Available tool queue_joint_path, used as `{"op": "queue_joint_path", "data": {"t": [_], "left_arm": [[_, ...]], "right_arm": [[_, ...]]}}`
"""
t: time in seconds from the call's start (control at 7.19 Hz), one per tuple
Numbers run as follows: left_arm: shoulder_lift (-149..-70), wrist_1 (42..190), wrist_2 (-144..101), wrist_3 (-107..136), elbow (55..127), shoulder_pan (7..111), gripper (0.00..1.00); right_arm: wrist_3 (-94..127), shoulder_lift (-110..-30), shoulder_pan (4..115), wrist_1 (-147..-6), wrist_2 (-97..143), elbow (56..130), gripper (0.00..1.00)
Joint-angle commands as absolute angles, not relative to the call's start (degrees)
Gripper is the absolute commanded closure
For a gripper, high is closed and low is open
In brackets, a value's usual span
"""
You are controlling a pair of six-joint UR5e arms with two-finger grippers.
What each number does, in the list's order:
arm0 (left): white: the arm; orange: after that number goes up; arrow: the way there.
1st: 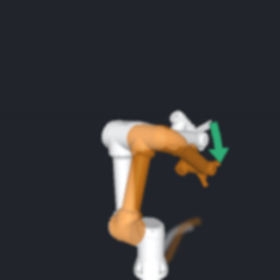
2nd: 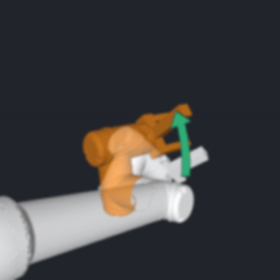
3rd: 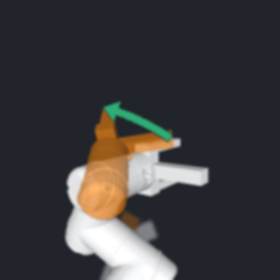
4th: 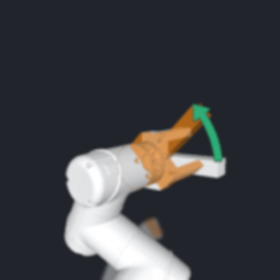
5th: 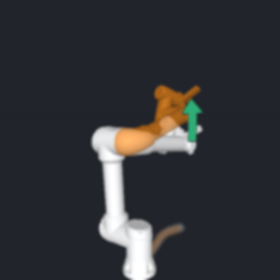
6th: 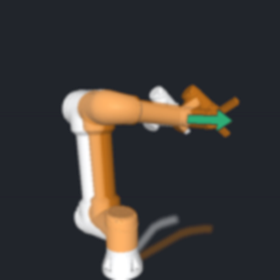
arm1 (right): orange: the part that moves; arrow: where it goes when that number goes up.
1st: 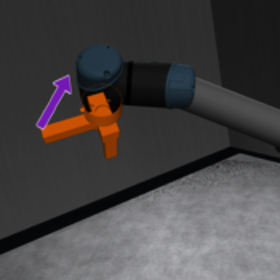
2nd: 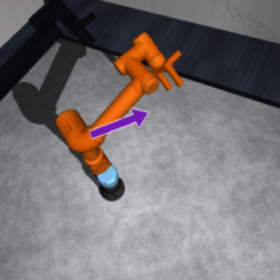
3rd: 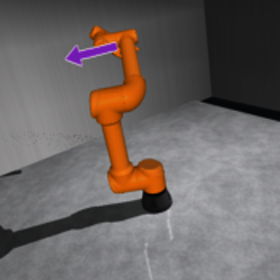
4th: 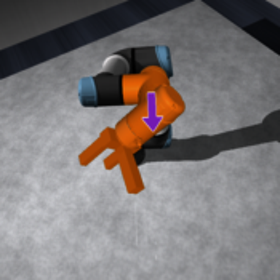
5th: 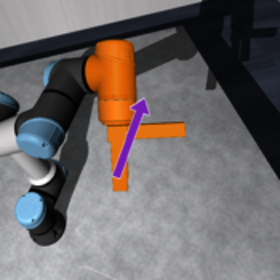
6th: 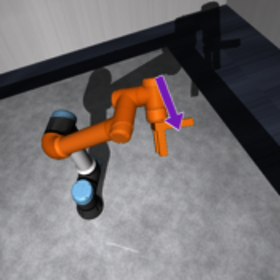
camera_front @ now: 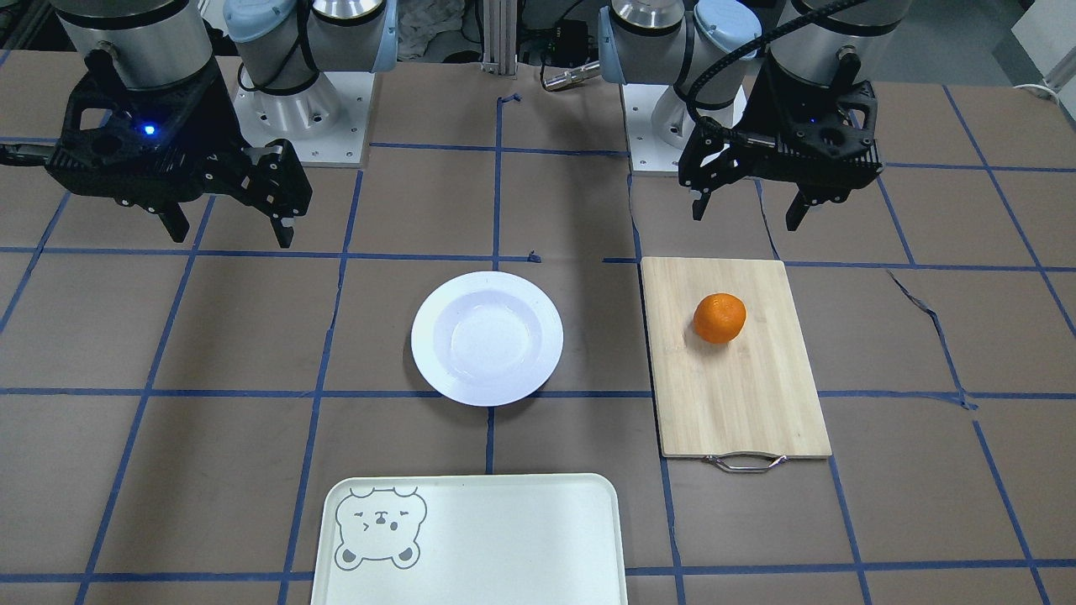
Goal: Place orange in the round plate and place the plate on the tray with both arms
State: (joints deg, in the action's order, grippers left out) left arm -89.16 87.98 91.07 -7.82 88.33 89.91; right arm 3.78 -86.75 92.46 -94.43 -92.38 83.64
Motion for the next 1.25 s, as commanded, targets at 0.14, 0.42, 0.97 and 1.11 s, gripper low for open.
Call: {"op": "queue_joint_path", "data": {"t": [0.14, 0.42, 0.97, 1.11], "left_arm": [[-88.95, 87.98, 91.23, -7.82, 88.59, 89.91, 0.0], [-89.03, 87.98, 90.97, -7.82, 88.68, 89.39, 0.0], [-88.86, 88.33, 91.49, -7.82, 88.59, 89.47, 0.0], [-88.86, 88.33, 91.49, -7.74, 88.59, 89.47, 0.0]], "right_arm": [[3.78, -86.75, 92.46, -94.48, -92.37, 83.67, 0.0], [3.78, -86.75, 92.55, -94.48, -92.2, 83.67, 0.0], [3.95, -86.57, 92.37, -94.75, -90.19, 83.76, 0.0], [3.96, -86.57, 92.29, -94.75, -90.44, 83.76, 0.0]]}}
